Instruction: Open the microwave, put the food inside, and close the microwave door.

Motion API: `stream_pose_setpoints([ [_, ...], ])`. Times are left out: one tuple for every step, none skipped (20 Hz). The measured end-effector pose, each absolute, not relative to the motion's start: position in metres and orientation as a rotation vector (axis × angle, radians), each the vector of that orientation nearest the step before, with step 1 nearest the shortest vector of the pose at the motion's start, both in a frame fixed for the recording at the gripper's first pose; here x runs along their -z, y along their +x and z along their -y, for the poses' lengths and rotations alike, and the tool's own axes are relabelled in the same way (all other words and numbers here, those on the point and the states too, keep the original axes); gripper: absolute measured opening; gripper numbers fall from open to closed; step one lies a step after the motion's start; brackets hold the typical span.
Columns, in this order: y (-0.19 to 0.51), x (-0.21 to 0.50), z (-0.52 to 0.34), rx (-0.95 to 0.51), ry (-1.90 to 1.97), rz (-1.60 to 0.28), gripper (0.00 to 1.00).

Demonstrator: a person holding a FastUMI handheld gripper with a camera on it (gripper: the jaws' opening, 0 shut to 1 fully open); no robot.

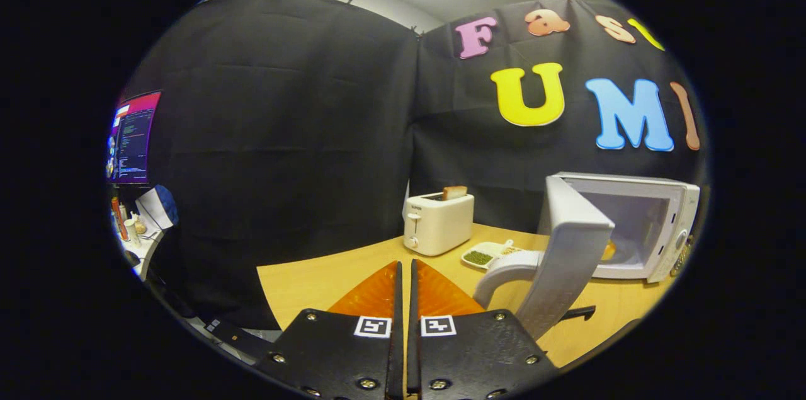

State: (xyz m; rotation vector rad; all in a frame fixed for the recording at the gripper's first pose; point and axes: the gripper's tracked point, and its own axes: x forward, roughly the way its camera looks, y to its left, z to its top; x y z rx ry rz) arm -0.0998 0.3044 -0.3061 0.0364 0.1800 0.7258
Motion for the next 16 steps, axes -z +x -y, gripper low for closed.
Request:
stream_pose_setpoints([
  [-0.094,0.322,-0.301,-0.695,0.038,-0.223,0.03],
  [-0.093,0.333,-0.299,-0.696,0.046,-0.254,0.03],
  [-0.090,0.340,-0.300,-0.690,0.046,-0.273,0.02],
  [-0.087,0.345,-0.295,-0.662,0.019,-0.269,0.01],
  [-0.083,0.343,-0.285,-0.632,-0.001,-0.249,0.01],
  [-0.080,0.342,-0.274,-0.610,-0.010,-0.241,0.01],
  [-0.077,0.344,-0.264,-0.596,-0.001,-0.242,0.01],
  [-0.073,0.348,-0.255,-0.581,0.008,-0.247,0.01],
  [-0.068,0.349,-0.244,-0.561,0.009,-0.253,0.01],
  [-0.062,0.349,-0.230,-0.538,0.009,-0.255,0.01],
  [-0.056,0.350,-0.216,-0.513,0.003,-0.258,0.01],
  [-0.049,0.352,-0.199,-0.481,-0.007,-0.261,0.01],
  [-0.043,0.352,-0.186,-0.460,-0.008,-0.255,0.01],
  [-0.037,0.353,-0.171,-0.436,-0.016,-0.252,0.01],
  [-0.030,0.353,-0.159,-0.416,-0.021,-0.252,0.01],
  [-0.022,0.354,-0.145,-0.391,-0.027,-0.252,0.01],
])
